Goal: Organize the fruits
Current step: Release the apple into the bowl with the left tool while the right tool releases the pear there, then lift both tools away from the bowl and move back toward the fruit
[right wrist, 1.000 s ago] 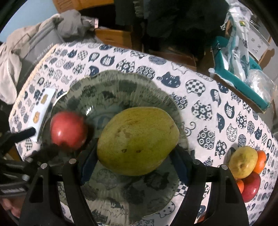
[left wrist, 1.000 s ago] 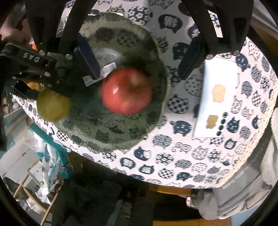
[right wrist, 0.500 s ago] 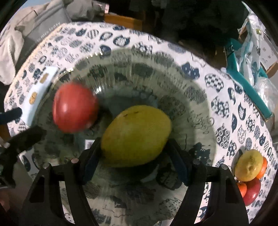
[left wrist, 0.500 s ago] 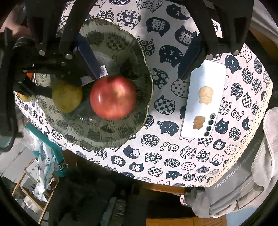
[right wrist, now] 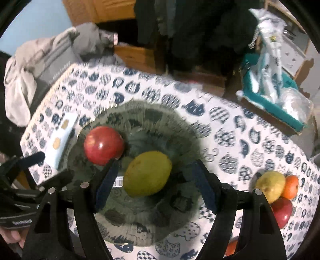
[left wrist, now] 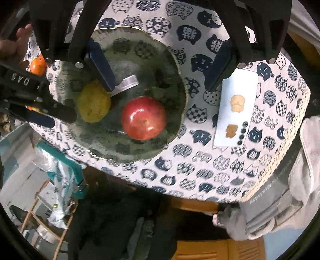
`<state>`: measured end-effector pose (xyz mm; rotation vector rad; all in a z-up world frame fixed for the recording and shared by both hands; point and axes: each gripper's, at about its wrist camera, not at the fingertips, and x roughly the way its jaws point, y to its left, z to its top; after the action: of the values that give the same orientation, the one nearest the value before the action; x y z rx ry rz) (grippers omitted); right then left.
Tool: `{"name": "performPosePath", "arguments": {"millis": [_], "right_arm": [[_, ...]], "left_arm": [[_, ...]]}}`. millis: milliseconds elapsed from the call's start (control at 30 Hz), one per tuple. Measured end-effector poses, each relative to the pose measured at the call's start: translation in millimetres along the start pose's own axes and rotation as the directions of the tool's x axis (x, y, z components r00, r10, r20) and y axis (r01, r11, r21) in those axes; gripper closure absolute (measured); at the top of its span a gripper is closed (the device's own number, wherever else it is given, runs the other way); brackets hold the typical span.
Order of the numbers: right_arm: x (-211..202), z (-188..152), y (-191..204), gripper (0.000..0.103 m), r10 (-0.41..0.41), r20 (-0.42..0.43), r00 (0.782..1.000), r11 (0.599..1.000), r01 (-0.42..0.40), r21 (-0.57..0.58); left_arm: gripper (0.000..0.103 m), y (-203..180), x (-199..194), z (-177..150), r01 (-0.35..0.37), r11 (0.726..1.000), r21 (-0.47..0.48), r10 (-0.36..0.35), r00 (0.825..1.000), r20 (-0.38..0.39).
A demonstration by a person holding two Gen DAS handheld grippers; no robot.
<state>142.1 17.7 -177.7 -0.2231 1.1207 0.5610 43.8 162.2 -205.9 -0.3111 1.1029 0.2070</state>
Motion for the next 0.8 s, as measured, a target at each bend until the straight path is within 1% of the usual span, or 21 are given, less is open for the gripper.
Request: {"name": "performPosePath", "arguments": {"millis": [100,167,400,700,800], "right_arm": [[-21.5,0.1,-8.0,0.026,-0.023,0.051,0.998,0.999,0.022,0.023],[-35.3,-0.8,-12.4,0.026,-0.037,0.081,0.996,0.999,0.035,0.031],[-82.7,-11.3,-30.4,0.026,-0.08,0.163,0.983,0.995,0.07,0.064],[-139.4,-34.3,-55.2,0.026,-0.14,0.25,0.958,0.988,0.117,0.103],[-156.2,-42.8,-62.5,0.026,-0.155,0.275,0.949,0.985,0.127,0.115]], "left_arm": [[0.011,-12.7,-12.2,1.2,0.009,1.0,0.028,-0.009,1.0,0.026],[0.011,-21.6,-21.3,1.5,0.027,0.999,0.044,-0.029,0.999,0.043],[0.011,-47.8,-50.8,1.2,0.058,0.993,0.105,-0.068,0.993,0.095],[0.011,-69.7,-84.5,1.2,0.101,0.987,0.126,-0.121,0.979,0.163],[0.011,-77.4,-95.2,-0.1,0.104,0.986,0.134,-0.128,0.974,0.187]]}}
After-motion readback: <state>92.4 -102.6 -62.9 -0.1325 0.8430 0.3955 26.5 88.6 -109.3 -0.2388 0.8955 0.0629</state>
